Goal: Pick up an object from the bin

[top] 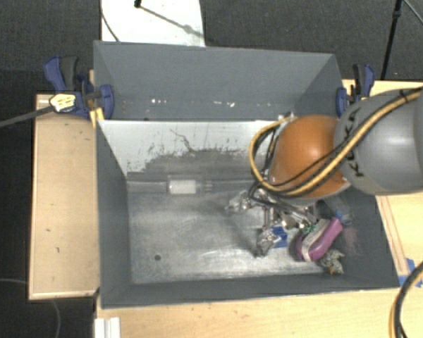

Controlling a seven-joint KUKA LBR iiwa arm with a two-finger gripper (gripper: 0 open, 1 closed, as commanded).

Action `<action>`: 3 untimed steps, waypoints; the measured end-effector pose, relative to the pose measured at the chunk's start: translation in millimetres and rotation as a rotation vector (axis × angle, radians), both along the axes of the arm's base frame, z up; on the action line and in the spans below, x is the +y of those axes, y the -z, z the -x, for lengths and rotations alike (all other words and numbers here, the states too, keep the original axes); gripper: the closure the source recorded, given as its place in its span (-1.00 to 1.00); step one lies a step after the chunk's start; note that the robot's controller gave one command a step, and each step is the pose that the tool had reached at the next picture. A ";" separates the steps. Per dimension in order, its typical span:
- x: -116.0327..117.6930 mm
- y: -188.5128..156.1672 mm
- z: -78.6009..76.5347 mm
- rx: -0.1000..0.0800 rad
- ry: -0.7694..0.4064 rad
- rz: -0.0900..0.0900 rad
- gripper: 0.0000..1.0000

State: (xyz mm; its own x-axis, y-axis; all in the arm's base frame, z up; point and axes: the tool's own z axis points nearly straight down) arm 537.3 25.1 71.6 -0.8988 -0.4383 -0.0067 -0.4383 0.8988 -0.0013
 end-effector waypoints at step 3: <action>-57.2 -49.2 0.8 -0.001 0.616 -0.003 -1.00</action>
Offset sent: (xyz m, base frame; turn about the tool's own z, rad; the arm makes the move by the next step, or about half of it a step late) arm -0.0342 -0.0771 0.0327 0.1277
